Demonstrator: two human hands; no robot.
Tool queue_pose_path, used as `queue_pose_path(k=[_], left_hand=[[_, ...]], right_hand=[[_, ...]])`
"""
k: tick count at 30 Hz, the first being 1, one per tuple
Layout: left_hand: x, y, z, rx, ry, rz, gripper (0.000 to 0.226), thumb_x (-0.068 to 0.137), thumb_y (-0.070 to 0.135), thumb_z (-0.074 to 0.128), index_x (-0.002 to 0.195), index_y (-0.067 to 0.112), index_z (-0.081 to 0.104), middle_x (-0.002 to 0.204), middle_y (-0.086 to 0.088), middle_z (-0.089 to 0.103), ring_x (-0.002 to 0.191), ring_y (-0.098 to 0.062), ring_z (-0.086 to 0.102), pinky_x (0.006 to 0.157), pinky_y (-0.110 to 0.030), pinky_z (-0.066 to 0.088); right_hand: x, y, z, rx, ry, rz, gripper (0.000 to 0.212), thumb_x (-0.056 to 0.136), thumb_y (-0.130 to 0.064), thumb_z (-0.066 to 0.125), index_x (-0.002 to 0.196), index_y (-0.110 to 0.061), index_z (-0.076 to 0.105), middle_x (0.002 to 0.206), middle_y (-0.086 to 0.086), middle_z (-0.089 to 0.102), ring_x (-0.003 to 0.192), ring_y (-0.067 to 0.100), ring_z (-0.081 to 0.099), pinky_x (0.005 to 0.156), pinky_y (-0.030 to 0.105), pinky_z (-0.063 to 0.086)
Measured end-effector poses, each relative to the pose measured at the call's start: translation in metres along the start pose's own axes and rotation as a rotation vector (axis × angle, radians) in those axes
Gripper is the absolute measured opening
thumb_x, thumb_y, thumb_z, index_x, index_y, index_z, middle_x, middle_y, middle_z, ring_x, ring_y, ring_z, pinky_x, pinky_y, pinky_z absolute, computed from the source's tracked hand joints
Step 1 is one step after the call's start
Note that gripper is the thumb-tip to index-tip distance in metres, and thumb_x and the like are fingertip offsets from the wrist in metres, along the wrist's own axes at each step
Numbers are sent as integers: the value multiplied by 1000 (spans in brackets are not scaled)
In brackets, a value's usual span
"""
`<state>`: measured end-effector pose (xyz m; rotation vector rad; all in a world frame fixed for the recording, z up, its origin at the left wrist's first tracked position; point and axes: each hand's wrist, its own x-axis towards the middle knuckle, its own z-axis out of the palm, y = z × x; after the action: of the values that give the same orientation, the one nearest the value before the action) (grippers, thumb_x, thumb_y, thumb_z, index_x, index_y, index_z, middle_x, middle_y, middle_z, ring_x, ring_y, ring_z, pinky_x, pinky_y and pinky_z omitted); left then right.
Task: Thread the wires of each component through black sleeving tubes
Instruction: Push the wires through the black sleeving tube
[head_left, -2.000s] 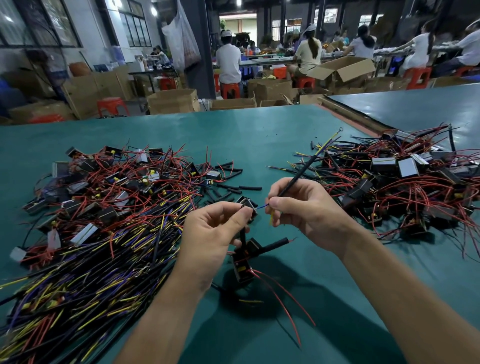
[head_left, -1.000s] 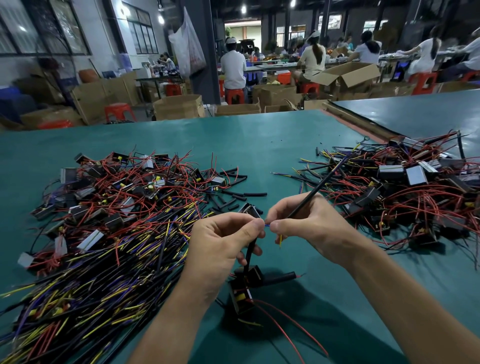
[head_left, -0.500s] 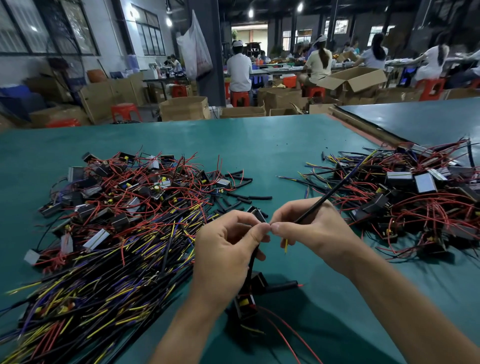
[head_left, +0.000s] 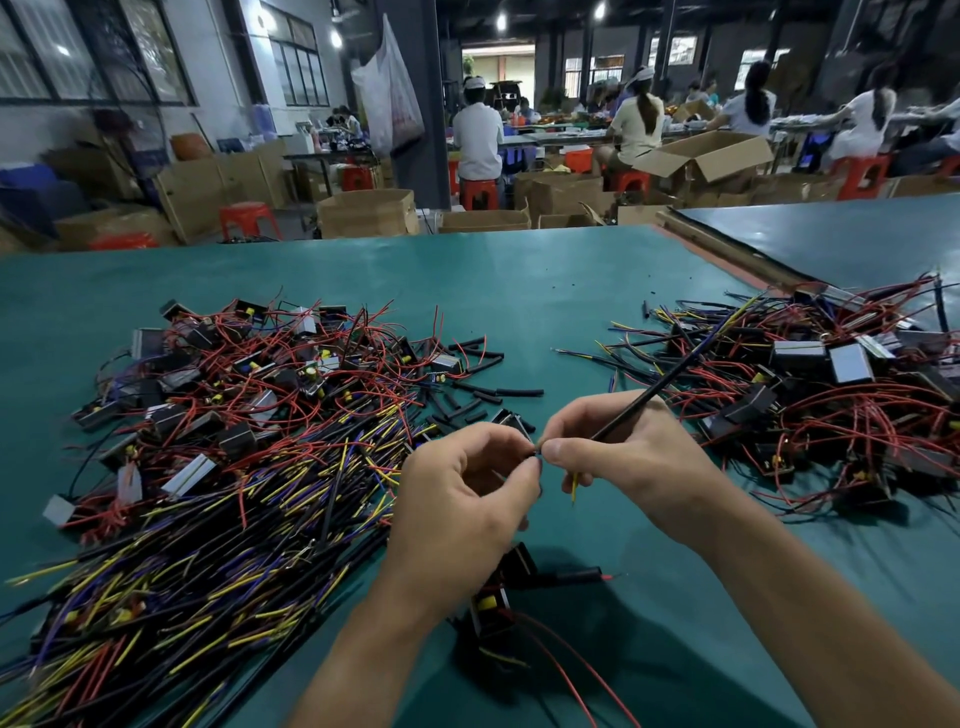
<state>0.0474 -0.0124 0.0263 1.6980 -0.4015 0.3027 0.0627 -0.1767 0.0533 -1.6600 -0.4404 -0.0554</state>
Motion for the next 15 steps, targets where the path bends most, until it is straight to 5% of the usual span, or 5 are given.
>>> queue_pose_path(k=[8, 15], left_hand=[[6, 4, -10, -296, -256, -280, 12, 81, 21, 61, 71, 21, 68, 62, -2, 63, 45, -12, 52, 41, -16, 32], [5, 4, -6, -289, -184, -173, 21, 89, 2, 62, 74, 16, 65, 61, -4, 63, 45, -12, 50, 44, -13, 37]], right_hand=[[0, 1, -3, -10, -47, -49, 19, 80, 8, 71, 72, -9, 73, 64, 4, 68, 56, 10, 59, 54, 18, 48], [1, 6, -15, 302, -213, 172, 12, 78, -9, 64, 80, -11, 76, 66, 4, 61, 57, 13, 56, 58, 23, 52]])
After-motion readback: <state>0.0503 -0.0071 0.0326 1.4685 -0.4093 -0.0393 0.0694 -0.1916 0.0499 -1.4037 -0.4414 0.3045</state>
